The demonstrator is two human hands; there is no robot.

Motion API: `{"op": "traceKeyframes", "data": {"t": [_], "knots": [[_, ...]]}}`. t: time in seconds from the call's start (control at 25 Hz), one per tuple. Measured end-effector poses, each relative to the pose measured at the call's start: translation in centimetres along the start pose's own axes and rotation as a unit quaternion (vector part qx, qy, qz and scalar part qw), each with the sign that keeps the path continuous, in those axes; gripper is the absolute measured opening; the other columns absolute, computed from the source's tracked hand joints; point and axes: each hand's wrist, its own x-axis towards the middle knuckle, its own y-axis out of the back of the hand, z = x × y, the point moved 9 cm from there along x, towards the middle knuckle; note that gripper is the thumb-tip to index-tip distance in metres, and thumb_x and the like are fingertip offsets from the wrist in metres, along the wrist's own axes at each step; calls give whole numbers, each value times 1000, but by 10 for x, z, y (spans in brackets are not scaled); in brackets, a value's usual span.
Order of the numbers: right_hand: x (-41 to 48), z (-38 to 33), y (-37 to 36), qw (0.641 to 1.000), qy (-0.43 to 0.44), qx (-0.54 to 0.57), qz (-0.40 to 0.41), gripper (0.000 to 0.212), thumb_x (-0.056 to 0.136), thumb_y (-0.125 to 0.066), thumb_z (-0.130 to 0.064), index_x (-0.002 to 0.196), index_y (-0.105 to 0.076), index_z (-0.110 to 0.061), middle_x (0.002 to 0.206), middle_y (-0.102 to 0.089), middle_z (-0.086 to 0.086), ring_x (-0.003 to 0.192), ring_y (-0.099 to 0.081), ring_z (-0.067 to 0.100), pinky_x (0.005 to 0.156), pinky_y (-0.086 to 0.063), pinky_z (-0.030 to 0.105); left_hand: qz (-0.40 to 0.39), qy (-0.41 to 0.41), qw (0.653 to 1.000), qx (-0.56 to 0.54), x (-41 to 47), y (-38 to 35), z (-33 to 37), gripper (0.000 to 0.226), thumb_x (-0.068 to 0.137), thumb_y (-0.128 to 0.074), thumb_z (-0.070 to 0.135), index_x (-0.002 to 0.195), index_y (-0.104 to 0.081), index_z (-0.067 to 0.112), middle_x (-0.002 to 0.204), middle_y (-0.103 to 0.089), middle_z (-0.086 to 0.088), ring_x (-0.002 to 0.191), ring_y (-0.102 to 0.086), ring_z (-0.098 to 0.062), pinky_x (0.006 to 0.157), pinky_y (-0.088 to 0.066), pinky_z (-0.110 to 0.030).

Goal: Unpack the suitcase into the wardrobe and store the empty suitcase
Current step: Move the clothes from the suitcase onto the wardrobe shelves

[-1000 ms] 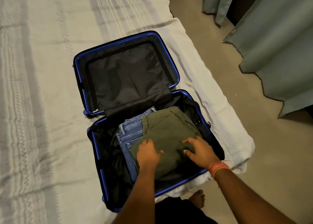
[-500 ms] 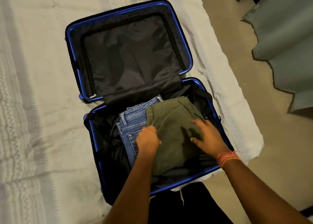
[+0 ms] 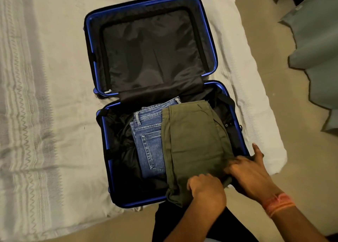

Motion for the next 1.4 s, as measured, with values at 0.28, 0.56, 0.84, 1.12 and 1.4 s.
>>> {"op": "traceKeyframes", "data": {"t": [0.28,0.56,0.84,1.12,1.4], "knots": [[35,14,29,996,-41,82,-14,24,89,-51,-35,113,-54,-39,99,-67,-6,107,-59,17,111,1,53,144,35,989,10,4,98,-58,36,95,-46,12,131,-49,11,135,-49,-13,124,-48,-33,97,-39,-40],[100,10,43,994,-82,72,-20,63,91,-47,-10,142,-24,-38,134,-47,6,122,-47,33,107,-21,56,156,100,982,-19,45,138,-89,38,96,-46,11,133,-46,12,136,-48,-13,124,-48,-32,95,-41,-42],[172,40,49,992,-92,84,-5,55,89,-44,-8,136,-36,-35,134,-49,6,124,-42,33,106,-20,58,183,105,976,-52,106,183,-141,64,77,-78,26,132,-47,15,135,-47,-12,124,-49,-33,97,-42,-45],[220,27,18,984,-57,157,-63,118,65,-84,-21,148,-4,-44,152,-12,8,136,-20,39,107,-24,59,254,58,957,-131,137,180,-161,103,59,-89,27,138,-25,15,136,-30,-15,125,-35,-38,99,-42,-52],[242,31,32,994,-56,50,-84,103,51,-91,-36,139,-36,-28,140,-28,12,131,-23,41,107,-23,62,265,37,962,-56,145,182,-165,95,44,-89,51,126,-52,22,125,-43,-11,117,-38,-30,101,-37,-41]]}}
